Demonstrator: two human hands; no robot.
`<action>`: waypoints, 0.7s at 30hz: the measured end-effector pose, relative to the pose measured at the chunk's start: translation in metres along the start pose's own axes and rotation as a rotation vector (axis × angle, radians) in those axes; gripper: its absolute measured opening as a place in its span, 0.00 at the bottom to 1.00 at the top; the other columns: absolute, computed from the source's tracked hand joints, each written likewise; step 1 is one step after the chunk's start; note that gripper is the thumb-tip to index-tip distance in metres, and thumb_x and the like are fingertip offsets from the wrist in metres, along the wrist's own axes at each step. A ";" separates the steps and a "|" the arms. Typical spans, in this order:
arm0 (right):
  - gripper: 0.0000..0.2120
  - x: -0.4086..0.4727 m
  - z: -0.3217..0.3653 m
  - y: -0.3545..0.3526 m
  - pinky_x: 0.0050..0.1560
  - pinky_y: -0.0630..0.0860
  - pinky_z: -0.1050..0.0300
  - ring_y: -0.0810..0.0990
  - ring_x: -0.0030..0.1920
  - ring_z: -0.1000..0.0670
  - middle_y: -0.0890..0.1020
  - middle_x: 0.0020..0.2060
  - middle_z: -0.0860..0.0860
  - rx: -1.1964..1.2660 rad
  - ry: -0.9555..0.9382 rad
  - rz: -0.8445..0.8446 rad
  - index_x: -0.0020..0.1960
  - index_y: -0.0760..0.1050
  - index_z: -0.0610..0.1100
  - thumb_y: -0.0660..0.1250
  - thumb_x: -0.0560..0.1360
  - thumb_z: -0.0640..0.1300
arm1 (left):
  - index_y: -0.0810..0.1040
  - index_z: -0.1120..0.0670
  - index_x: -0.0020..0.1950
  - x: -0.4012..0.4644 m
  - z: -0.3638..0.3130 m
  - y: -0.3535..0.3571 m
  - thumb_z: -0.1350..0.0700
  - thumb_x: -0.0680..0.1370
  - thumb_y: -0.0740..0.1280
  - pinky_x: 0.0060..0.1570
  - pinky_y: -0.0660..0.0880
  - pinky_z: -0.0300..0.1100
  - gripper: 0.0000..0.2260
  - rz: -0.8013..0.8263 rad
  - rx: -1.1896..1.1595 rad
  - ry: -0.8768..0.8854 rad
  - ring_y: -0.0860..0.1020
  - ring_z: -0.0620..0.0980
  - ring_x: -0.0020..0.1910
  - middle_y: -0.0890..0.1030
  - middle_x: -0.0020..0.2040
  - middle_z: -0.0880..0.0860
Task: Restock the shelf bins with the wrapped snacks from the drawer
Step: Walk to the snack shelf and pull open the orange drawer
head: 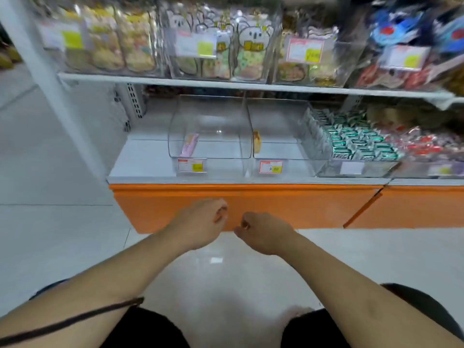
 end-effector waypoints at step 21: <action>0.11 0.164 -0.116 0.033 0.62 0.82 0.42 0.83 0.53 0.43 0.83 0.52 0.43 1.527 0.308 -0.246 0.58 0.78 0.43 0.74 0.77 0.37 | 0.70 0.54 0.72 0.114 0.108 0.107 0.55 0.72 0.81 0.47 0.71 0.39 0.33 -0.261 -1.066 -0.631 0.79 0.46 0.54 0.79 0.62 0.51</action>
Point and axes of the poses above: each hand's wrist, its own x-axis towards the middle knuckle, its own y-axis out of the palm, z = x × y, the point moved 8 cm from there along x, towards the middle knuckle
